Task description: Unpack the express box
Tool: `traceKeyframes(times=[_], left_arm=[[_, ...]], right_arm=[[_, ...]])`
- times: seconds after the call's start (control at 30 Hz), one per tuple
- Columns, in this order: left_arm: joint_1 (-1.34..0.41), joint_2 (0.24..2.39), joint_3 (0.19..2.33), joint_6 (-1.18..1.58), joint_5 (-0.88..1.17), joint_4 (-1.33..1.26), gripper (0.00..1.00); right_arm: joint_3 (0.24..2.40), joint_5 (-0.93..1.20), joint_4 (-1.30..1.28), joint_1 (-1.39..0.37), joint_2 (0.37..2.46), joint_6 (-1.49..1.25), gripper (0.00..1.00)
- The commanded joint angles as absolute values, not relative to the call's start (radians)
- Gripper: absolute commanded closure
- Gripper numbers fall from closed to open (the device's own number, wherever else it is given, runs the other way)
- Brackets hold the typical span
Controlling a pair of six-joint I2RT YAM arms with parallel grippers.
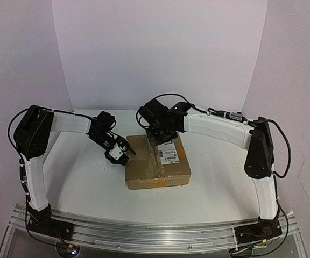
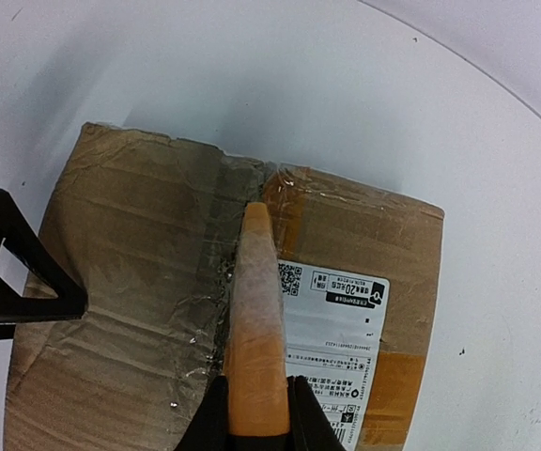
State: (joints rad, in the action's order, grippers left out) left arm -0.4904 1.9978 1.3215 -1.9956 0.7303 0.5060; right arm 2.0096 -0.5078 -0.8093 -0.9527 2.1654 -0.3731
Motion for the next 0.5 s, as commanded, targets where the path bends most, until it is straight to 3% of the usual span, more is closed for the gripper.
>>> traceKeyframes(times=[0.0,0.47], left_arm=[[-0.505,1.991,1.294,-1.991,0.7,0.593,0.35],[-0.509,1.993,1.304,-1.942,0.721,0.584,0.36]], right_arm=[[2.042,-0.505,-0.773,-0.956,2.178,-0.358,1.0],[1.941,-0.401,-0.804,-0.929,2.21,-0.42,1.0]])
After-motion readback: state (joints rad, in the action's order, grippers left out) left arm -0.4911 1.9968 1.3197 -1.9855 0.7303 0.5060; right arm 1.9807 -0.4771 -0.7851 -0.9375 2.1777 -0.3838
